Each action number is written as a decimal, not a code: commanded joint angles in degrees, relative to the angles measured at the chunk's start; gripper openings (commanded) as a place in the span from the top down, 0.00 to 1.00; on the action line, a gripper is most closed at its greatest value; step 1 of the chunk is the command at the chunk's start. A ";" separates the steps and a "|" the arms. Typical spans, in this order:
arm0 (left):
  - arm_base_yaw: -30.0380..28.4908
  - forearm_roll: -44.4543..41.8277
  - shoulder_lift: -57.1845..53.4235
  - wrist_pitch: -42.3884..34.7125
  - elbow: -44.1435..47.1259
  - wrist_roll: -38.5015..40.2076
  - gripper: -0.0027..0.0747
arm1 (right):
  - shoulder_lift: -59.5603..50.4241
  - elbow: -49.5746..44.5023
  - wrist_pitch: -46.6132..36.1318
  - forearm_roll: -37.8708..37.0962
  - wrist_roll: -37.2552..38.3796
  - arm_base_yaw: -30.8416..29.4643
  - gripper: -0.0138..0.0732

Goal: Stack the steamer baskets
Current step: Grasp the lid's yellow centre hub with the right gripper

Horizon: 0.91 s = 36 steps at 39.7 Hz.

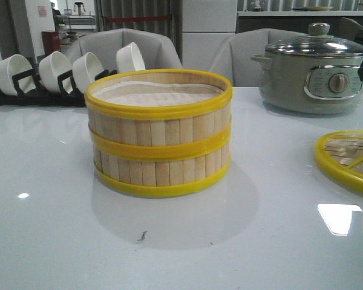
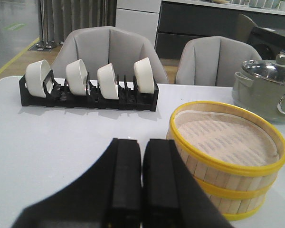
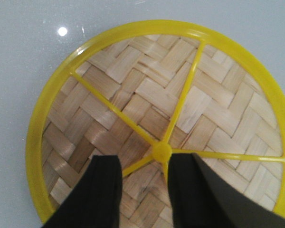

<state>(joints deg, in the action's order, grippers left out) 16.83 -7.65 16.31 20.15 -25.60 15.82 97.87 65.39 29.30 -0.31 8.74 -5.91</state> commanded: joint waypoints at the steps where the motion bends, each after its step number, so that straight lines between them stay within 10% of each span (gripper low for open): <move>1: 0.07 0.08 0.86 -5.24 -1.48 0.58 0.85 | -1.39 2.13 -2.27 -1.06 -0.41 -0.34 0.43; 36: 0.07 0.08 0.86 -5.24 -1.48 0.58 0.85 | 1.96 2.13 -7.35 -1.91 -0.41 -1.53 0.43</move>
<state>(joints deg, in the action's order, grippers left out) 16.83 -7.65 16.31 20.15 -25.60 15.82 101.72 65.55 25.00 -1.75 8.74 -6.72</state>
